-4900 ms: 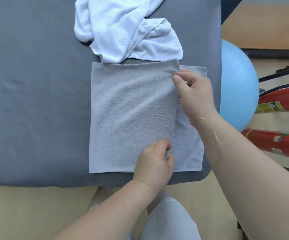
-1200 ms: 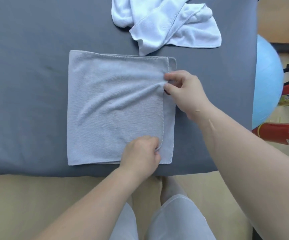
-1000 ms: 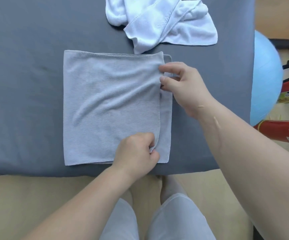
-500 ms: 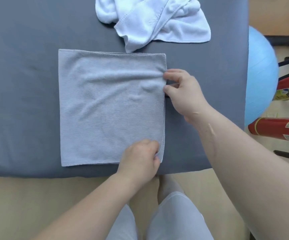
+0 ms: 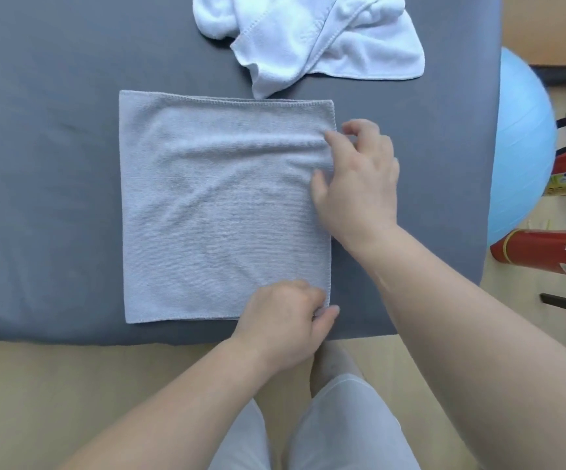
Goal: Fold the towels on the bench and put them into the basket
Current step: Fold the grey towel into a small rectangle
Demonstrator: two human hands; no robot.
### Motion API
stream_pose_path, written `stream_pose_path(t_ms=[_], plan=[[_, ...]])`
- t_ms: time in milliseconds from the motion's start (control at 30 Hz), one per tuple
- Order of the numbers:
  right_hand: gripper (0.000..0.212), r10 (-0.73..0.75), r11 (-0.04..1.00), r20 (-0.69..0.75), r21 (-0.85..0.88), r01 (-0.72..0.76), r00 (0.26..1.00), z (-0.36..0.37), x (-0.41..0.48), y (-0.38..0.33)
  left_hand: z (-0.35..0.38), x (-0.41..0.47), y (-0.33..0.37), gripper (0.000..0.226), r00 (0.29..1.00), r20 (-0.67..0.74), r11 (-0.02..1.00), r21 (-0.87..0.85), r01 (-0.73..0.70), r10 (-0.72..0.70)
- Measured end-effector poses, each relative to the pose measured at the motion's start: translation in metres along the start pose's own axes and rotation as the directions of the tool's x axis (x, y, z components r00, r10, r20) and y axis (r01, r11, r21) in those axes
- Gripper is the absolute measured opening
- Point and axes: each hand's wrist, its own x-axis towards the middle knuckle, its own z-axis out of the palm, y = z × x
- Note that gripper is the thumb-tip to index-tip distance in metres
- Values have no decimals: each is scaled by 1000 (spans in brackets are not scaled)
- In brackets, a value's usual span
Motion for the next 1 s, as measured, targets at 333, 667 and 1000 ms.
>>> stream_pose_path(t_ms=[333, 667, 1000], plan=[[80, -122, 956, 270, -226, 186, 955, 56, 8, -47, -74, 47, -112, 82, 918, -322, 896, 295, 331, -232], [78, -274, 898, 187, -301, 321, 943, 59, 12, -34, -108, 83, -153, 122, 945, -263, 889, 360, 284, -195], [86, -192, 912, 363, -278, 302, 912, 57, -67, -23, -67, 32, -143, 128, 948, -193, 866, 391, 311, -254]])
